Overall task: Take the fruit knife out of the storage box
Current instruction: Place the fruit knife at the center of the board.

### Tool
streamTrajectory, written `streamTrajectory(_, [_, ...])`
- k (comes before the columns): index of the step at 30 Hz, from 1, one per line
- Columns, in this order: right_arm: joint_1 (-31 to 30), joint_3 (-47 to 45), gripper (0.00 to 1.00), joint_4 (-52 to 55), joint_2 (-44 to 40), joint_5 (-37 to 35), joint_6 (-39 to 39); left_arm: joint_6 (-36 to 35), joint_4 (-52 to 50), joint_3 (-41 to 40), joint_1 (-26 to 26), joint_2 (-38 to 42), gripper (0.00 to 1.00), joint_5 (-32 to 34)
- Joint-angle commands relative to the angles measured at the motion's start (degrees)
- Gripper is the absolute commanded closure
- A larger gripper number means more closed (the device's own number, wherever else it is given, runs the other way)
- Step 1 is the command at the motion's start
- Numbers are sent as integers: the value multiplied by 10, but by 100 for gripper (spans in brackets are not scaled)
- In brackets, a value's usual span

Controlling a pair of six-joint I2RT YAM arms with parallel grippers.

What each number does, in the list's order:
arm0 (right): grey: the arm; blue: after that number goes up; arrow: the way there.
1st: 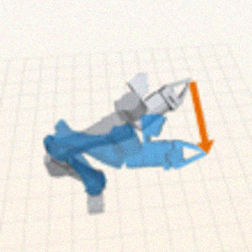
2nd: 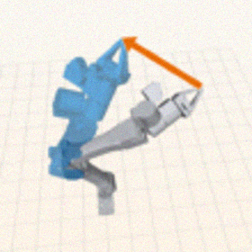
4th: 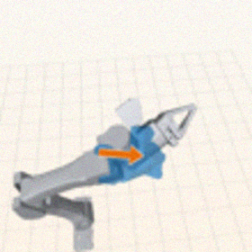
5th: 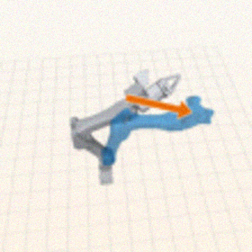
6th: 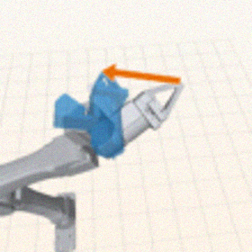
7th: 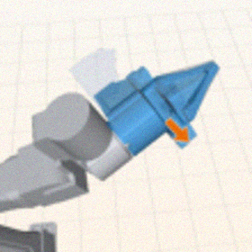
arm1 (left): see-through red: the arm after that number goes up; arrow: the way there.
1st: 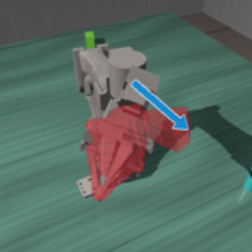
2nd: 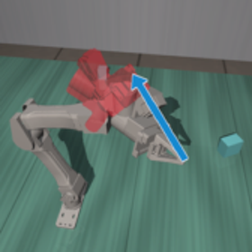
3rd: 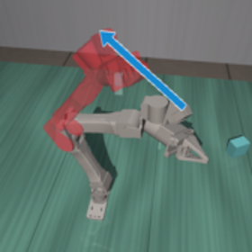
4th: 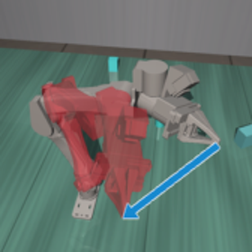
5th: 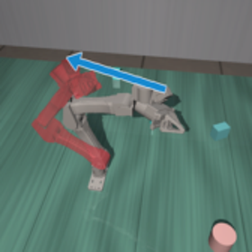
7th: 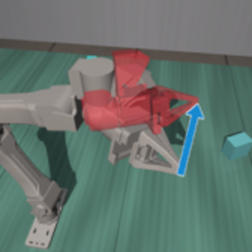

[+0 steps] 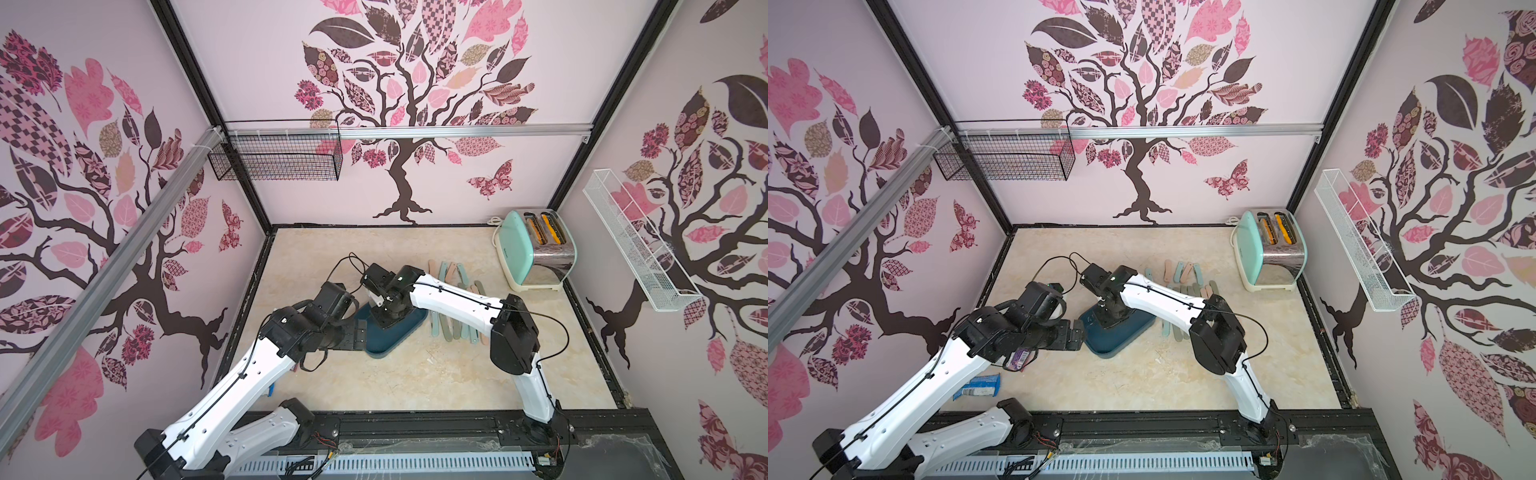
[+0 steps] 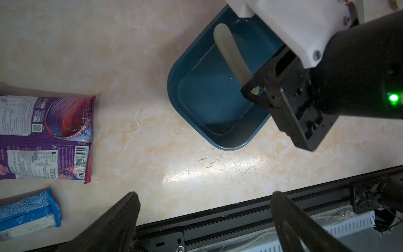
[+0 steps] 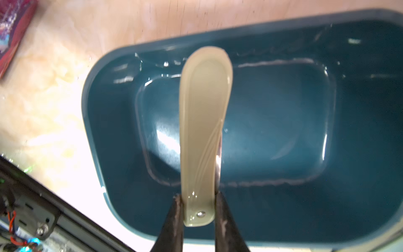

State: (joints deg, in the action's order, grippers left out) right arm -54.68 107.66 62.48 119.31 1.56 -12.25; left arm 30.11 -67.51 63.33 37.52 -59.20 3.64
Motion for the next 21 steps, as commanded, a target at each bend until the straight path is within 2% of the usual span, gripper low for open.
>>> streamTrajectory(1, [16, -28, 93, 4, -56, -11, -27, -14, 64, 13, -1, -24, 2, -34])
streamTrajectory(10, [58, -191, 93, -14, -206, -20, -89, -22, 169, 20, 1, -144, 2, -120])
streamTrajectory(16, [78, -288, 93, -19, -246, -34, -150, -30, 182, 50, 4, -209, 2, -143])
streamTrajectory(21, [118, -324, 93, -32, -237, -14, -173, -34, 176, 58, 6, -220, 2, -147])
